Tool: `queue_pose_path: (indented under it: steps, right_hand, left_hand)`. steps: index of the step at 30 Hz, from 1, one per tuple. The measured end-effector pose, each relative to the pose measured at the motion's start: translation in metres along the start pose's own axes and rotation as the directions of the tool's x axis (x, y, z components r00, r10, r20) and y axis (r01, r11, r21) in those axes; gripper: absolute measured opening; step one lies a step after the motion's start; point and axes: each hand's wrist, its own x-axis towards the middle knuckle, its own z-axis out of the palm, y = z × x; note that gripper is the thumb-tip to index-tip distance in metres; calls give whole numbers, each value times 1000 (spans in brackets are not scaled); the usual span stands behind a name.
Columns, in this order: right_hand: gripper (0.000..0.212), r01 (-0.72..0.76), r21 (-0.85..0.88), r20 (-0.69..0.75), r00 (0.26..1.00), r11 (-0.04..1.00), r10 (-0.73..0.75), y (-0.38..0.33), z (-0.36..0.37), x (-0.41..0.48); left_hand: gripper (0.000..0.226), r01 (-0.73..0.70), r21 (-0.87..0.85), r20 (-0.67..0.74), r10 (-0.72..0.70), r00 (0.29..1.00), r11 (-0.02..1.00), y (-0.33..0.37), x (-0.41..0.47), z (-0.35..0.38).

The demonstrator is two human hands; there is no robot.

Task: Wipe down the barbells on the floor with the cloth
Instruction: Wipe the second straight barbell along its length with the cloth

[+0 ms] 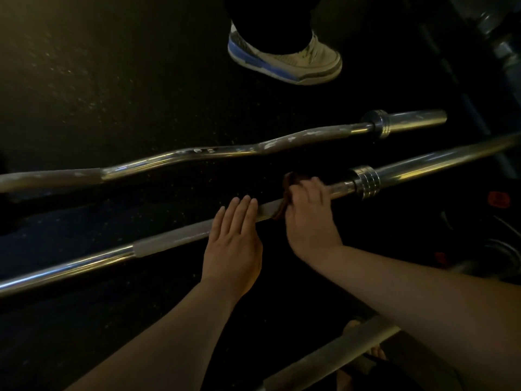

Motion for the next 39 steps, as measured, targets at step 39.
queue_pose_path:
  steps: [39]
  right_hand:
    - [45, 388, -218, 346, 889, 895, -301, -123, 54, -15]
  left_hand:
    - [60, -6, 98, 475, -42, 879, 995, -148, -83, -124]
